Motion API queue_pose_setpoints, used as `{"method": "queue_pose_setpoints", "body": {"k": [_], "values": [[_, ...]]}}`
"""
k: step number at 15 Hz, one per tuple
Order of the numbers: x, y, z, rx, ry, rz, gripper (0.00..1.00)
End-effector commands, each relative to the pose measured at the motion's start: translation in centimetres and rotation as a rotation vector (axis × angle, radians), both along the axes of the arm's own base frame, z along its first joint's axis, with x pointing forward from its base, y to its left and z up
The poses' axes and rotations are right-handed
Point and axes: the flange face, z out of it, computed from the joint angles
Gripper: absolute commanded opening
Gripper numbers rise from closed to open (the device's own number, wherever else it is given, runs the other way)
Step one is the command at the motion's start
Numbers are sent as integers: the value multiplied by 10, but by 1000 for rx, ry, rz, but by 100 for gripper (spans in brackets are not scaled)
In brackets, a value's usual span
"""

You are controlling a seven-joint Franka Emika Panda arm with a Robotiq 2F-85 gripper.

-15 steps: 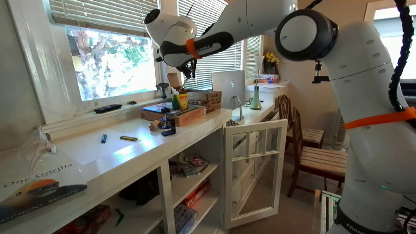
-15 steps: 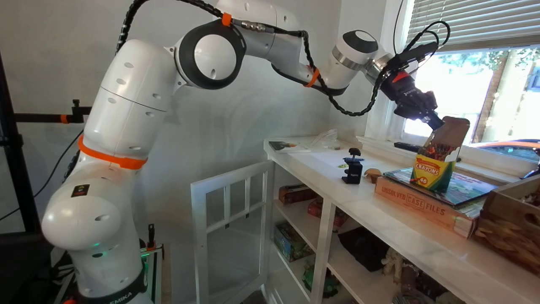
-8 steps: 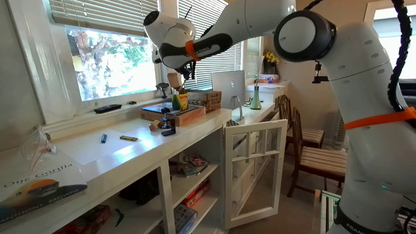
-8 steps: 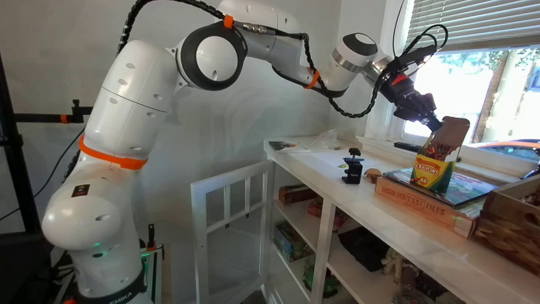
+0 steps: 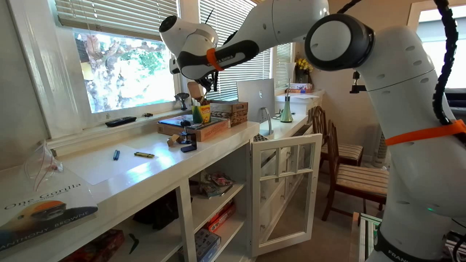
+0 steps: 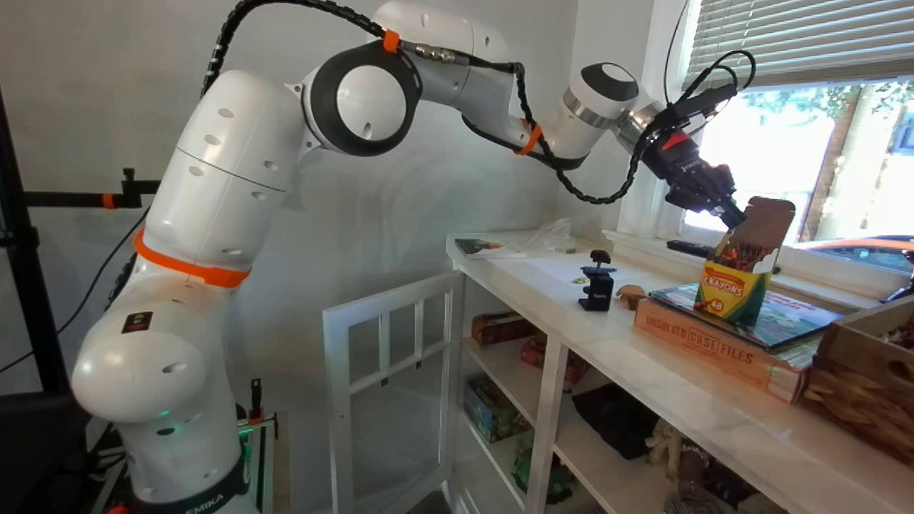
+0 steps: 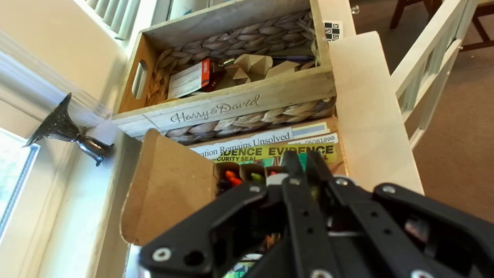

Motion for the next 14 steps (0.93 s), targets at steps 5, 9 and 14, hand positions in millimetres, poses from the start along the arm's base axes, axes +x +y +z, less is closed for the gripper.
{"method": "queue_pose_setpoints", "body": {"k": [5,9,14], "values": [[12,1,-8,-50,13,27,2],[17,2,-10,-81,10,42,2],[24,7,-8,-105,-7,66,2]]}}
